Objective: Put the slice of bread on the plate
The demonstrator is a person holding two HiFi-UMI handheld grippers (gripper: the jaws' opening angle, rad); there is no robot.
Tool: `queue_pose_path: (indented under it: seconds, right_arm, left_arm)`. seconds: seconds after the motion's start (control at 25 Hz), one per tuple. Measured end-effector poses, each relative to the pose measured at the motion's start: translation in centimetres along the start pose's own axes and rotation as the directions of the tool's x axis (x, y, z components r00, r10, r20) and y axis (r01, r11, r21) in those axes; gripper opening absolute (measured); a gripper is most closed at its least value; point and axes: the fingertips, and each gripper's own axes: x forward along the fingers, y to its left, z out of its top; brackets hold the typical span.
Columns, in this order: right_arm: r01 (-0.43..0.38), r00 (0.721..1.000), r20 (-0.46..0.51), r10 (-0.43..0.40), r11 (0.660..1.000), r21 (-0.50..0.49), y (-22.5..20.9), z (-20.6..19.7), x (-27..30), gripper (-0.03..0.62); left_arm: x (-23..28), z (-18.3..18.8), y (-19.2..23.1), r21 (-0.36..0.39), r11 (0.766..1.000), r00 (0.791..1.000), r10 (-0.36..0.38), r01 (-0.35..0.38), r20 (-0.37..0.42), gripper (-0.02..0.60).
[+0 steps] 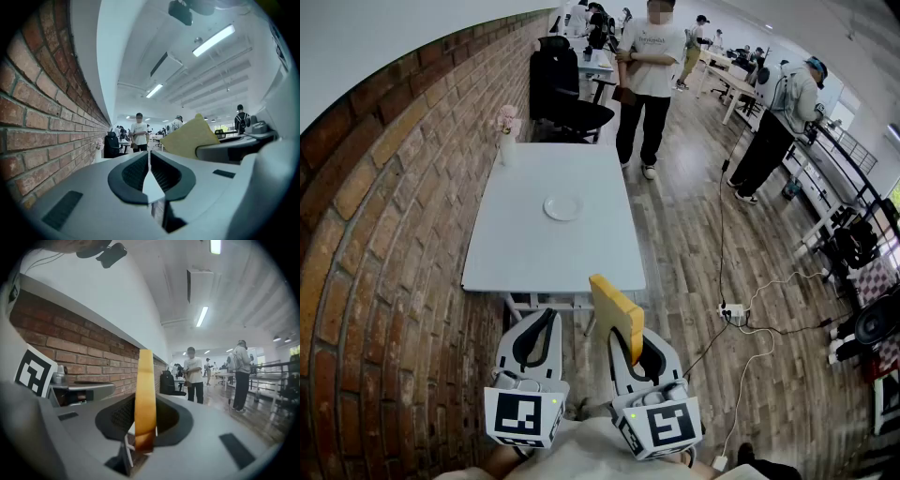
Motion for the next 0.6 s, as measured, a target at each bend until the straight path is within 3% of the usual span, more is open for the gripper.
queue_pose_path:
  seconds: [0.6]
  right_arm:
    - [-0.01, 0.999, 0.043, 0.01, 1.0, 0.004, 0.9, 0.6, 0.7, 0.093]
  left_arm:
    - [-0.8, 0.5, 1.1, -0.007, 1.0, 1.0, 0.01, -0.01, 0.018, 0.025]
